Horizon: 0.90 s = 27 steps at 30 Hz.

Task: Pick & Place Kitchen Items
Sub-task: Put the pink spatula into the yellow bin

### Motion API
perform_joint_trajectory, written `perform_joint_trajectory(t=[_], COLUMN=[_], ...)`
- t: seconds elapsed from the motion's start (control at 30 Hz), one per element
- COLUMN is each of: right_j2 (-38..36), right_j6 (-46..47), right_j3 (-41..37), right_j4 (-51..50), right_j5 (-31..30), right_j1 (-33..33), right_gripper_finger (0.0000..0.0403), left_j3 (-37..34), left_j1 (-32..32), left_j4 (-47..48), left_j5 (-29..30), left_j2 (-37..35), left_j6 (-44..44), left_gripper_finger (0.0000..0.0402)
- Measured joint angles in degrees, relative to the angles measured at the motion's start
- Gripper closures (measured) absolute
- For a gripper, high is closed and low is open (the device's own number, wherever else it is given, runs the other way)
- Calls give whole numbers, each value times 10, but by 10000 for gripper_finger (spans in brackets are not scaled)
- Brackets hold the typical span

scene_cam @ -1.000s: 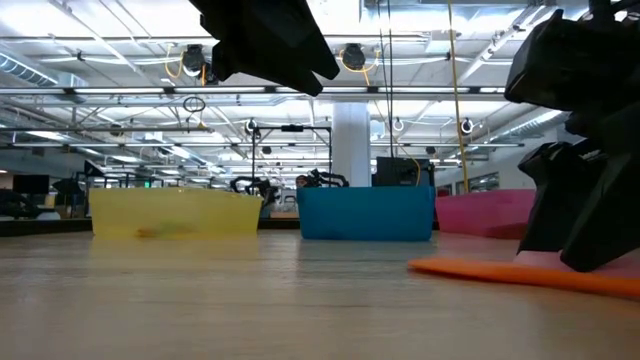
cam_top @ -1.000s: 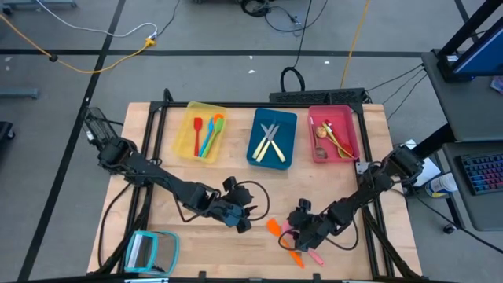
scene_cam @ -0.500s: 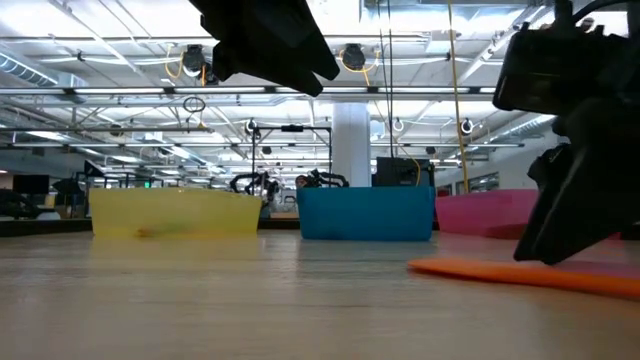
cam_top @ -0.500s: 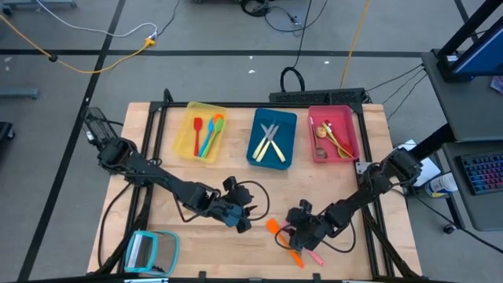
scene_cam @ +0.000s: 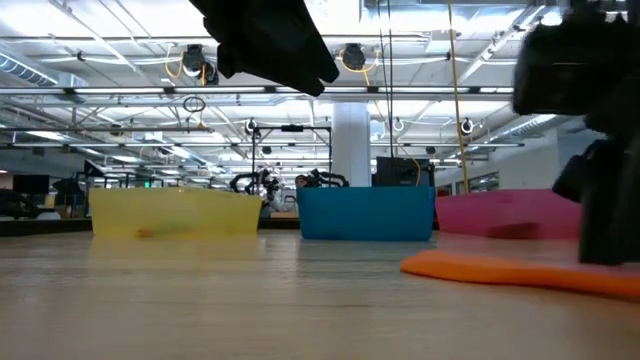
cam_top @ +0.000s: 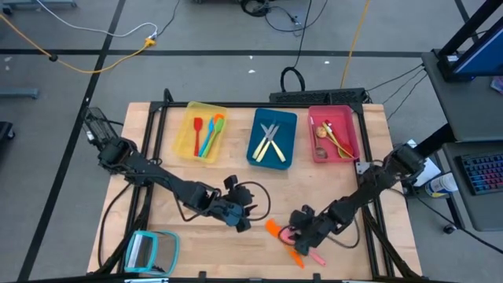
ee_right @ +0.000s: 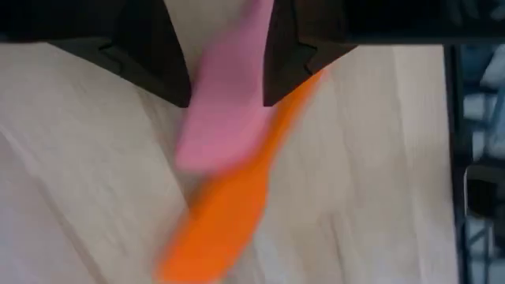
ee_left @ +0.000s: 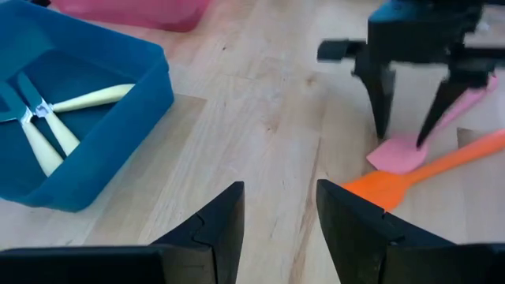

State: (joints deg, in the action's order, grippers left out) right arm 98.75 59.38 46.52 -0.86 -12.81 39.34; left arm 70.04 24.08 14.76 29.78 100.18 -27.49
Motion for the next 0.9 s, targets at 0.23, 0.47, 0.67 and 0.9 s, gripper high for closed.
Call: perform_joint_trajectory(t=[0.23, 0.47, 0.67, 0.9], right_j2=[-40, -16, 8, 54], right_j6=[23, 88, 89, 59], right_j3=[-2, -1, 0, 1], right_j4=[-40, -2, 38, 60], right_j5=[-3, -23, -28, -41], right_j1=[8, 10, 13, 28], right_gripper_finger=[207, 204, 204, 204], left_j3=[0, 0, 0, 0], left_j1=[-6, -21, -31, -40], left_j4=[0, 1, 1, 1], left_j5=[-1, -2, -3, -3], left_j2=[0, 0, 0, 0], left_j6=[25, 32, 34, 34], left_gripper_finger=[238, 238, 238, 238])
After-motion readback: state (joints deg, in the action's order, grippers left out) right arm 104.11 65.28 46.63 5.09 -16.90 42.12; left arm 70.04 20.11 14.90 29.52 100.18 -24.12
